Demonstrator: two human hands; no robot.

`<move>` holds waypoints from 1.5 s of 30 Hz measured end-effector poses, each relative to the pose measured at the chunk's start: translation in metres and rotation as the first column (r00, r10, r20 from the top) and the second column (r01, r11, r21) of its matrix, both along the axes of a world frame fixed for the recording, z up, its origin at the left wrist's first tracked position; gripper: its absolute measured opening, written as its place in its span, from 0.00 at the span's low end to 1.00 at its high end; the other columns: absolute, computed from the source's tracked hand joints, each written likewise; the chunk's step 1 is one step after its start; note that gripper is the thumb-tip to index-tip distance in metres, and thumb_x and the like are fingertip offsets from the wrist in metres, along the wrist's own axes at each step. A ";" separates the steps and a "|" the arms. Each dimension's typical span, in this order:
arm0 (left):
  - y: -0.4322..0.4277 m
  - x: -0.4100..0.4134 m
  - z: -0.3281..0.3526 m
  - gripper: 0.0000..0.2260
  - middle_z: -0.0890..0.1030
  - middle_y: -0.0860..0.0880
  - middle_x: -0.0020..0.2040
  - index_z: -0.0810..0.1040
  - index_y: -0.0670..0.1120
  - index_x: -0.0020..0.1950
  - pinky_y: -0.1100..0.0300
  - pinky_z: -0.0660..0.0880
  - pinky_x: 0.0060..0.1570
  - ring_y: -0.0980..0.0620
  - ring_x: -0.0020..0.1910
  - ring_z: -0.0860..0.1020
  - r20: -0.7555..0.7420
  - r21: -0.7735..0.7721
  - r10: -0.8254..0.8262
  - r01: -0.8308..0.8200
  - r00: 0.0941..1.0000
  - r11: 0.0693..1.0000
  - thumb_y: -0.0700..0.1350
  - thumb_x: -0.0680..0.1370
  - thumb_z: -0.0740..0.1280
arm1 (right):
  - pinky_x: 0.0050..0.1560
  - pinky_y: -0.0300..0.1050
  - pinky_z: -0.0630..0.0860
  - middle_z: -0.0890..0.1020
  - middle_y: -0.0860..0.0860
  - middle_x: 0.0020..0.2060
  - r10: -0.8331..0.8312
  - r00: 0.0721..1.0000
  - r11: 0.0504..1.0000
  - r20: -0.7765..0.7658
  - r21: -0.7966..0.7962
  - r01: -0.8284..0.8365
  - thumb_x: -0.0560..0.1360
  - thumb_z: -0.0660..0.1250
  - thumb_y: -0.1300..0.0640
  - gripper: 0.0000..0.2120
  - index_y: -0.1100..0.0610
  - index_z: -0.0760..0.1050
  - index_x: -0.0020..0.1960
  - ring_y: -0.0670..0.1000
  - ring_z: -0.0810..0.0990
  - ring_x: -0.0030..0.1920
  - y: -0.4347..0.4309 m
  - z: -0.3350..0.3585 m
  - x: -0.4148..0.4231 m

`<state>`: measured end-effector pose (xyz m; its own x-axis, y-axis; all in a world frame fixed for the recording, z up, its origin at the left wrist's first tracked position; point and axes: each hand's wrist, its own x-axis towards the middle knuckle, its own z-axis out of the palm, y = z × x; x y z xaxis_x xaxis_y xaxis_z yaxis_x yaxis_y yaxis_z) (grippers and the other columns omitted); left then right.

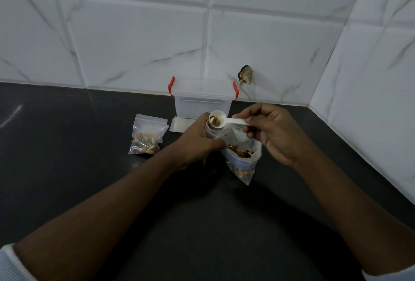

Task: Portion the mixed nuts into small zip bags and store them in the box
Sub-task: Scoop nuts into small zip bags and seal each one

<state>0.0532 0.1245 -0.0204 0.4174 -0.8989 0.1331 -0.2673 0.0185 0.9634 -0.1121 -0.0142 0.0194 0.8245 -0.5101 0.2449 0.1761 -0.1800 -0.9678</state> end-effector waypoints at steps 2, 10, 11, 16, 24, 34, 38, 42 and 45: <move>0.000 0.001 -0.001 0.24 0.80 0.50 0.60 0.71 0.51 0.65 0.51 0.79 0.61 0.50 0.60 0.80 0.009 -0.004 0.022 -0.022 1.000 1.000 0.38 0.73 0.76 | 0.50 0.50 0.81 0.87 0.58 0.53 -0.005 0.999 0.973 -0.047 -0.231 -0.006 0.80 0.64 0.72 0.11 0.62 0.83 0.51 0.57 0.83 0.47 0.000 -0.003 0.001; 0.000 0.001 -0.002 0.25 0.78 0.50 0.61 0.70 0.51 0.65 0.51 0.79 0.61 0.51 0.60 0.79 0.029 -0.014 0.024 -0.024 0.999 1.000 0.37 0.74 0.75 | 0.60 0.56 0.82 0.88 0.50 0.52 -0.081 0.997 0.885 -0.020 -0.462 0.063 0.78 0.68 0.71 0.13 0.56 0.85 0.54 0.53 0.85 0.56 -0.006 0.001 -0.003; 0.000 0.000 -0.001 0.24 0.79 0.50 0.60 0.70 0.51 0.64 0.50 0.79 0.61 0.51 0.60 0.80 0.027 -0.013 0.033 -0.032 0.999 0.999 0.37 0.74 0.75 | 0.59 0.53 0.83 0.88 0.49 0.51 -0.133 0.991 0.868 0.002 -0.482 0.118 0.78 0.68 0.70 0.13 0.56 0.85 0.54 0.52 0.86 0.55 -0.008 0.003 -0.004; -0.001 -0.002 0.000 0.23 0.78 0.51 0.59 0.70 0.52 0.63 0.53 0.80 0.56 0.52 0.58 0.79 0.056 0.006 0.125 -0.126 0.991 0.992 0.48 0.73 0.78 | 0.40 0.39 0.75 0.85 0.43 0.45 -0.357 0.919 0.586 -0.168 -0.806 0.081 0.78 0.67 0.64 0.11 0.50 0.84 0.49 0.42 0.81 0.42 -0.025 0.007 -0.015; 0.002 -0.011 0.006 0.32 0.77 0.48 0.55 0.66 0.50 0.63 0.56 0.78 0.45 0.53 0.51 0.79 0.049 0.007 0.098 -0.099 0.994 0.995 0.70 0.71 0.68 | 0.62 0.54 0.75 0.83 0.38 0.54 -0.237 0.941 0.619 -0.240 -0.784 -0.045 0.78 0.68 0.43 0.15 0.39 0.75 0.64 0.45 0.78 0.59 -0.004 -0.002 -0.006; 0.005 -0.005 0.016 0.38 0.81 0.42 0.55 0.73 0.49 0.62 0.50 0.76 0.48 0.44 0.54 0.81 -0.284 -0.120 0.268 -0.312 0.920 0.943 0.75 0.72 0.43 | 0.57 0.63 0.73 0.84 0.41 0.45 -0.206 0.978 0.544 0.012 -0.830 0.125 0.79 0.66 0.51 0.08 0.50 0.84 0.51 0.44 0.78 0.50 0.038 -0.010 0.016; 0.009 0.002 0.021 0.34 0.83 0.43 0.51 0.78 0.46 0.58 0.51 0.77 0.49 0.45 0.50 0.82 -0.328 -0.101 0.306 -0.355 0.894 0.929 0.69 0.81 0.42 | 0.61 0.56 0.64 0.84 0.40 0.46 -0.237 0.968 0.460 -0.085 -0.887 0.035 0.79 0.65 0.50 0.09 0.48 0.85 0.52 0.43 0.75 0.53 0.039 -0.012 0.013; 0.009 0.001 0.021 0.30 0.84 0.42 0.48 0.81 0.44 0.51 0.48 0.77 0.53 0.46 0.48 0.83 -0.322 -0.184 0.258 -0.327 0.911 0.927 0.66 0.83 0.50 | 0.61 0.57 0.66 0.84 0.39 0.46 -0.197 0.967 0.502 -0.163 -0.864 -0.044 0.80 0.67 0.52 0.07 0.46 0.84 0.51 0.41 0.77 0.52 0.035 -0.008 0.012; 0.009 0.000 0.024 0.26 0.84 0.41 0.51 0.81 0.43 0.53 0.44 0.77 0.58 0.44 0.52 0.83 -0.325 -0.204 0.186 -0.261 0.927 0.943 0.63 0.83 0.57 | 0.52 0.46 0.74 0.83 0.39 0.42 -0.160 0.987 0.618 -0.017 -0.782 0.086 0.79 0.69 0.56 0.06 0.50 0.84 0.51 0.41 0.80 0.47 0.035 -0.007 0.012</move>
<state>0.0529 0.1332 0.0041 0.6575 -0.7337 0.1711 0.0057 0.2319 0.9727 -0.1001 0.0212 0.0125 0.8031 -0.2581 0.5371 0.0272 -0.8845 -0.4657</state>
